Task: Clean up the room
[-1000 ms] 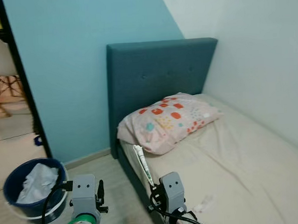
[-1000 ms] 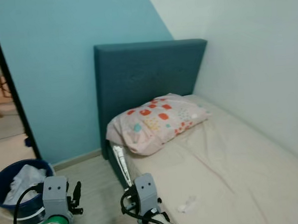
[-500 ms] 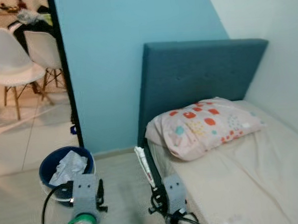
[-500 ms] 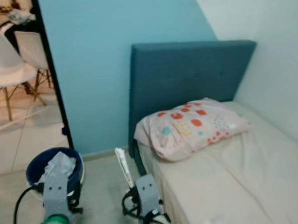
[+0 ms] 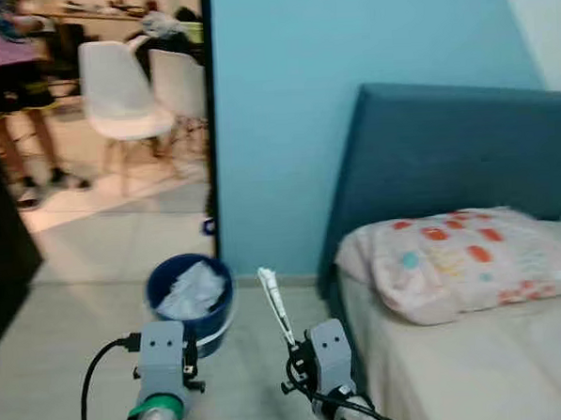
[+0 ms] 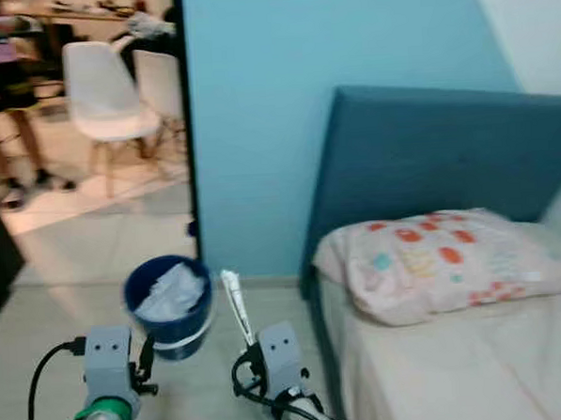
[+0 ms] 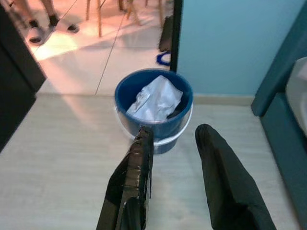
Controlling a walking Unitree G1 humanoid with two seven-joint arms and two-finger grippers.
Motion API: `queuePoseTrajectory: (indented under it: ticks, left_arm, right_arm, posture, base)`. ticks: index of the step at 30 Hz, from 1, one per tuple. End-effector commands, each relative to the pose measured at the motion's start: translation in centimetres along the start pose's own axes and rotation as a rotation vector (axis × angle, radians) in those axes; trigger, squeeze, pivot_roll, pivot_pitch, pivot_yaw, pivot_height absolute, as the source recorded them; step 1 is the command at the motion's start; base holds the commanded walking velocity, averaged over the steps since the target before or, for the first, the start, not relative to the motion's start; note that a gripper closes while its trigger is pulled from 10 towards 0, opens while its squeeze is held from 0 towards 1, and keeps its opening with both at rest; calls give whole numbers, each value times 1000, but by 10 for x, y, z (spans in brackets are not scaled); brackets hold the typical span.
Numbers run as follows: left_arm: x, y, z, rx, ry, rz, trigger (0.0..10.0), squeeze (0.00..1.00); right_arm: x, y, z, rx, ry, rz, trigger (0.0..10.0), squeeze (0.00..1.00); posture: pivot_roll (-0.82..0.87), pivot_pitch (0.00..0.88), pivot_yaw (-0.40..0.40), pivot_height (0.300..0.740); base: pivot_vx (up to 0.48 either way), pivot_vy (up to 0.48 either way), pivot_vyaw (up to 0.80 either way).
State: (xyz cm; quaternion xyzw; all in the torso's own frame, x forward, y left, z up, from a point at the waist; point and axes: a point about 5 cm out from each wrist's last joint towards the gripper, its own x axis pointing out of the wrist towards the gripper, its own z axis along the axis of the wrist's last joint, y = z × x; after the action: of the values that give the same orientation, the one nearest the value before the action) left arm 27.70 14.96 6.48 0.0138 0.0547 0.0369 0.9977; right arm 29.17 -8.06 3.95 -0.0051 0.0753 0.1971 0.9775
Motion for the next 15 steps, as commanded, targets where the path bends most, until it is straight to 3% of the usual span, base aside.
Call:
queuePoseTrajectory:
  ticks: [1,13,15]
  left_arm:
    - [-1,-3,-3,0,13,-8,10000,0]
    - [0,-4,-2,20,1,-14,10000,0]
    - [0,-5,0,50,-8,-21,10000,0]
  right_arm:
    - [-3,-4,-5,7,18,-19,10000,0]
    - [-3,-4,-5,6,16,-19,10000,0]
    - [-3,-4,-5,5,15,-18,10000,0]
  posture:
    - [43,25,-34,740]
    - [42,19,-34,740]
    - [41,18,-33,740]
  base:
    - [0,0,800]
    - [0,0,800]
    - [0,-480,800]
